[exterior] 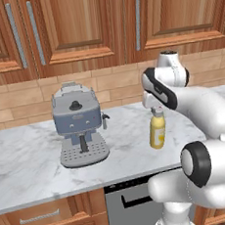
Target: Place the drinks on the dining counter in a tight cluster.
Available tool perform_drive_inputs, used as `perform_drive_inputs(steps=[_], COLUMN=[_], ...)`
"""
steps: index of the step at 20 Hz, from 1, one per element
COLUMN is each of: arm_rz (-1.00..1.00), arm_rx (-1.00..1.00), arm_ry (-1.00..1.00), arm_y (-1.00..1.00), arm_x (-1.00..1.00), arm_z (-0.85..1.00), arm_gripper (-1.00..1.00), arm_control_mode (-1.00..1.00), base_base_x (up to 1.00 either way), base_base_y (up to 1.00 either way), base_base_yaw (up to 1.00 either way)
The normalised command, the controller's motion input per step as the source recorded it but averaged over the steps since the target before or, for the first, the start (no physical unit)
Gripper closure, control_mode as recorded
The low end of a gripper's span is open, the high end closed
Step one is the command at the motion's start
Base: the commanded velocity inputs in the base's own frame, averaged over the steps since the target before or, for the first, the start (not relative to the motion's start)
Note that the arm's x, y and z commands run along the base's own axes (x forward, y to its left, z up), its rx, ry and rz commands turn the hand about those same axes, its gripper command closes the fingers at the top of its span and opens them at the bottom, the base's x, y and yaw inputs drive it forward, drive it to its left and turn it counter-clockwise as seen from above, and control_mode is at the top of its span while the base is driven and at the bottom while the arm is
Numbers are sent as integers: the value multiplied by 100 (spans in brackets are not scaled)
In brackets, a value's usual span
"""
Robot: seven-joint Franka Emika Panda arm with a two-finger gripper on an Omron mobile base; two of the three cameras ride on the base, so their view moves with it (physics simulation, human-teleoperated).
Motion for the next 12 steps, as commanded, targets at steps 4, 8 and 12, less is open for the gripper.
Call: perform_drive_inputs(steps=[4, 8, 12], arm_rz=[0, 0, 0], arm_rx=[0, 0, 0], arm_ry=[1, 5, 2], arm_y=[0, 0, 0], arm_x=[9, 27, 18], arm_z=[-4, 0, 0], arm_gripper=[-100, -100, -100], arm_control_mode=[-100, -100, -100], base_base_x=[0, 0, 0], base_base_y=[0, 0, 0], base_base_yaw=[0, 0, 0])
